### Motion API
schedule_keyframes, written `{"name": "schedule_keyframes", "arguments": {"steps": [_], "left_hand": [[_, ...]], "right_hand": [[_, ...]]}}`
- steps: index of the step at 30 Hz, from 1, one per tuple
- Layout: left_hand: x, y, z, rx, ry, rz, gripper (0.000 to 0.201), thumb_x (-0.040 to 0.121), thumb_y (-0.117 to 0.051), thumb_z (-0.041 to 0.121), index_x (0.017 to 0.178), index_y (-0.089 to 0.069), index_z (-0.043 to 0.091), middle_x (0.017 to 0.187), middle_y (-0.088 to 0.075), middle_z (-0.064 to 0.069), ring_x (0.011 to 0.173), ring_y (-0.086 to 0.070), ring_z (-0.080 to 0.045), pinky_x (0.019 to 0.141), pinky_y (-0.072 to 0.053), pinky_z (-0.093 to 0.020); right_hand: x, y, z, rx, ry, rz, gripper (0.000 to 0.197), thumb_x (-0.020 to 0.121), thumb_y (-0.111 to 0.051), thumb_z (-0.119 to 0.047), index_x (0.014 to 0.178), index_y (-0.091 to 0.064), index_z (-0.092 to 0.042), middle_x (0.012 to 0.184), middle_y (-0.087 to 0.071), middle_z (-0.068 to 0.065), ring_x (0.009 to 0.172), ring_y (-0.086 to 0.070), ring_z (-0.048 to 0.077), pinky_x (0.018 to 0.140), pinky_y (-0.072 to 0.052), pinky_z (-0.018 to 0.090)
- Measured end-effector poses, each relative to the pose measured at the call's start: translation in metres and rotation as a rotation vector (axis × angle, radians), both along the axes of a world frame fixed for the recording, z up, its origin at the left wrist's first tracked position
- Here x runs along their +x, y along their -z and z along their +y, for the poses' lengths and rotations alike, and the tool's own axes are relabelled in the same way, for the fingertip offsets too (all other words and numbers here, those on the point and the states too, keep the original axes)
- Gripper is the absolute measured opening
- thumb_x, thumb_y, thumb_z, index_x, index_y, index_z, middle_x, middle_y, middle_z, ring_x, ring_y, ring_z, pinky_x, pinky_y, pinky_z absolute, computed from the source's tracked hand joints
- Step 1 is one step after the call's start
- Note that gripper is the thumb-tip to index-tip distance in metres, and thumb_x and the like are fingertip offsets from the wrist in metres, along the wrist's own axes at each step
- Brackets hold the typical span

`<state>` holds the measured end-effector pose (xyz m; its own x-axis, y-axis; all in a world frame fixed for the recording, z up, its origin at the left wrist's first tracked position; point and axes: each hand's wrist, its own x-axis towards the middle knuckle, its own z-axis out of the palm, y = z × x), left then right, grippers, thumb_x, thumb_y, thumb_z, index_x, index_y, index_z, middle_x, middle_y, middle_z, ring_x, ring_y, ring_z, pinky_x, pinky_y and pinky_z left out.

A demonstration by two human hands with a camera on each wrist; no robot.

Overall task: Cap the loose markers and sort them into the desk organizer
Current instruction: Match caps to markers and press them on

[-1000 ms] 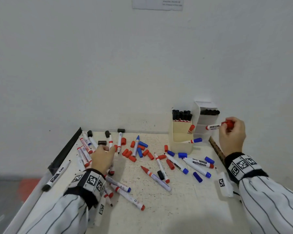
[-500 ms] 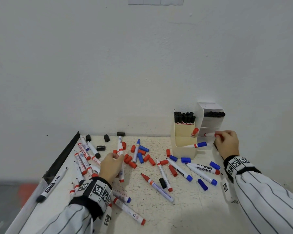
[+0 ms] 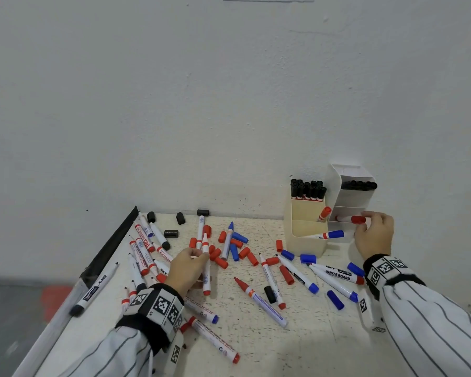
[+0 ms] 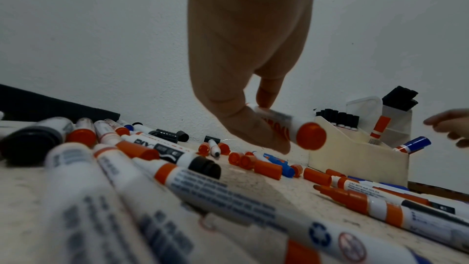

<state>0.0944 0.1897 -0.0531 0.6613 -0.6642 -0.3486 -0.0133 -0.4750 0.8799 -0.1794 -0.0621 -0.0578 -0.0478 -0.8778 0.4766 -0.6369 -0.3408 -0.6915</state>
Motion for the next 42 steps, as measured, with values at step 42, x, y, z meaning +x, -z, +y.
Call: {"name": "schedule_keyframes", "arguments": {"steps": [42], "left_hand": [[0.017, 0.002, 0.052, -0.035, 0.226, -0.224, 0.017, 0.094, -0.053, 0.022, 0.109, -0.058, 0.027, 0.099, -0.066, -0.002, 0.075, -0.059, -0.009, 0.061, -0.047, -0.015]], "right_hand": [[0.172, -0.033, 0.153, 0.400, -0.999, -0.060, 0.032, 0.085, -0.059, 0.001, 0.108, -0.053, -0.020, 0.100, -0.057, -0.003, 0.085, -0.061, 0.001, 0.070, -0.049, 0.009]]}}
